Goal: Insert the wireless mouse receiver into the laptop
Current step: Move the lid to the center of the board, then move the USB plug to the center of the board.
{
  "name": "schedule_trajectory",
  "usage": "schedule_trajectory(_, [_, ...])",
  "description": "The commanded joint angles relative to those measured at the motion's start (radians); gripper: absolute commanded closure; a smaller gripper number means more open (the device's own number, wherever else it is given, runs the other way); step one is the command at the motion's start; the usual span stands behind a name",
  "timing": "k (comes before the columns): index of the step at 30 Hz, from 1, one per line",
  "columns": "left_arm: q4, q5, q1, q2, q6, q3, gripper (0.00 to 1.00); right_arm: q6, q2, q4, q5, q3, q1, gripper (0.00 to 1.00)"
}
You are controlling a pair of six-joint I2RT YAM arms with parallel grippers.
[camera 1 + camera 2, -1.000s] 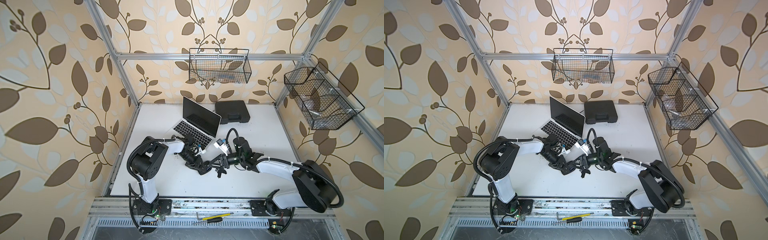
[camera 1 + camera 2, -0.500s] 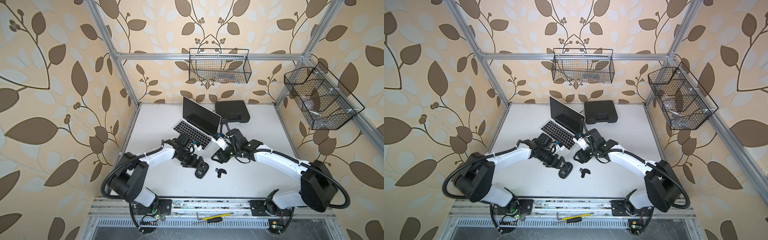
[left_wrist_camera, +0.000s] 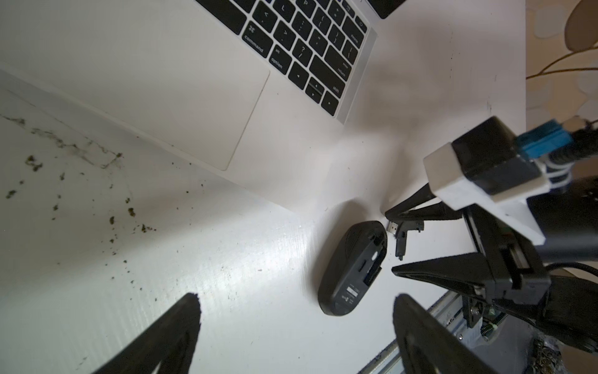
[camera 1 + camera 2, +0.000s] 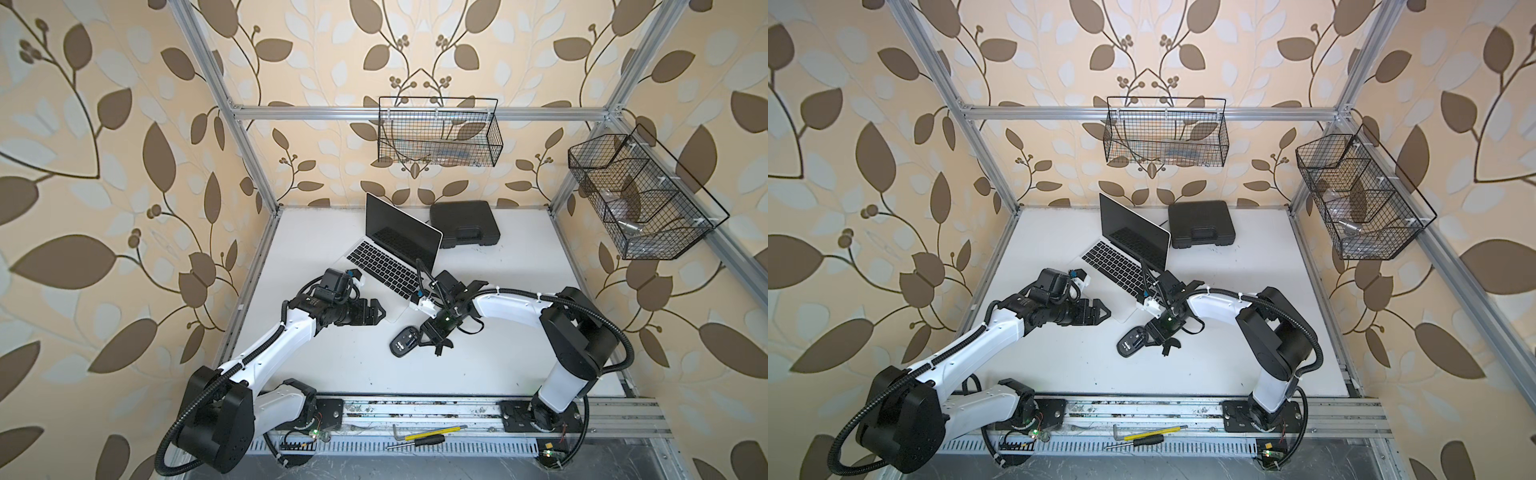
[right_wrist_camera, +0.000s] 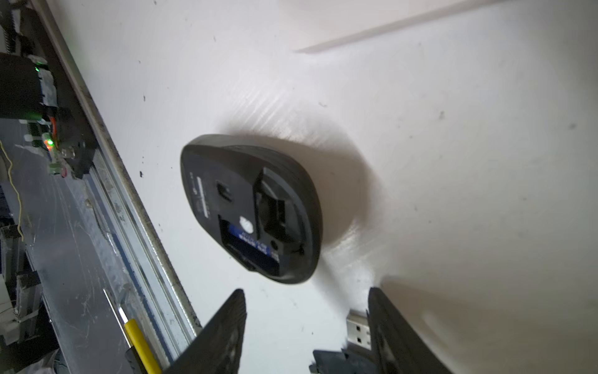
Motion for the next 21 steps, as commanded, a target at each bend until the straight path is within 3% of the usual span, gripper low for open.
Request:
schedule_trajectory(1, [-0.012, -0.026, 0.012, -0.008, -0.005, 0.010, 0.06, -0.043, 0.001, -0.082, 0.001, 0.014, 0.002, 0.39])
schedule_trajectory(11, [-0.001, 0.003, 0.017, 0.013, -0.003, 0.013, 0.05, -0.029, -0.059, -0.140, 0.040, -0.026, 0.007, 0.40])
schedule_trajectory(17, [0.002, 0.012, 0.017, 0.012, -0.003, 0.012, 0.05, -0.033, -0.090, -0.103, 0.153, -0.039, 0.052, 0.41])
schedule_trajectory(21, [0.006, 0.027, 0.017, 0.015, -0.004, 0.010, 0.05, -0.107, -0.082, -0.136, 0.171, 0.015, 0.077, 0.40])
